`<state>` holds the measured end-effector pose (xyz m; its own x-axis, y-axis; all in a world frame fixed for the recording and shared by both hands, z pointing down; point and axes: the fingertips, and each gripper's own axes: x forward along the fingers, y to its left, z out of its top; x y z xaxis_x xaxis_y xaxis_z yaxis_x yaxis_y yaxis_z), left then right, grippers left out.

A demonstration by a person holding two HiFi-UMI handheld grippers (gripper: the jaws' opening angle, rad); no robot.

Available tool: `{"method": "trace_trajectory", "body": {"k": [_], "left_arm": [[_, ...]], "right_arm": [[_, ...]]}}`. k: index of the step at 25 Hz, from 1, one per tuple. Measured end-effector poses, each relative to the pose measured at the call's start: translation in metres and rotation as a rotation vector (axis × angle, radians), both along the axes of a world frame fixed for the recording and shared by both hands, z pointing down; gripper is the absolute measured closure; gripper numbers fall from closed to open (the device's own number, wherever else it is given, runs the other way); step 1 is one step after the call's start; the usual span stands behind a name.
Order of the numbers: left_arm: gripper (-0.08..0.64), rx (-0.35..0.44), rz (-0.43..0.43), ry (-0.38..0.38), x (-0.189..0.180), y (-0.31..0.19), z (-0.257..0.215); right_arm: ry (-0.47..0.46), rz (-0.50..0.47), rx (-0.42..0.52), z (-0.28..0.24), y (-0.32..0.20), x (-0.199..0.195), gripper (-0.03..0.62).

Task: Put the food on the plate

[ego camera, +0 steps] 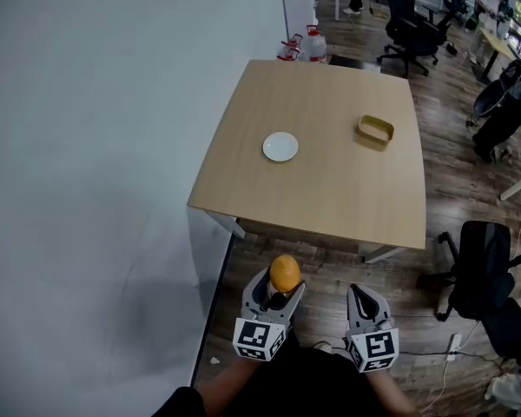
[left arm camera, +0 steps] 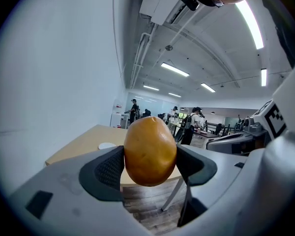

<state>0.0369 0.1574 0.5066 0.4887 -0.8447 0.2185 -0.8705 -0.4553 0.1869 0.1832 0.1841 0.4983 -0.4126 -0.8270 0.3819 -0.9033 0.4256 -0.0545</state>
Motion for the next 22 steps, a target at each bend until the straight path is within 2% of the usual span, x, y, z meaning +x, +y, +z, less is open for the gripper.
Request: {"method": "trace_trajectory", "body": {"k": [3, 6, 10, 15, 22], "left_arm": [[0.23, -0.02, 0.023, 0.012, -0.023, -0.04, 0.008], [0.23, -0.042, 0.04, 0.025, -0.049, -0.075, 0.012], [0.23, -0.01, 0.049, 0.029, -0.082, -0.118, 0.004], [0.23, -0.007, 0.038, 0.056, -0.116, -0.153, 0.006], [0.23, 0.002, 0.032, 0.089, -0.142, -0.184, 0.008]], "right_arm": [[-0.018, -0.003, -0.013, 0.002, -0.045, -0.026, 0.532], [0.002, -0.017, -0.014, -0.003, -0.082, -0.059, 0.532], [0.018, -0.017, -0.019, -0.008, -0.122, -0.092, 0.532], [0.046, -0.009, -0.023, -0.006, -0.152, -0.119, 0.534], [0.048, -0.01, -0.011, -0.008, -0.176, -0.143, 0.532]]}}
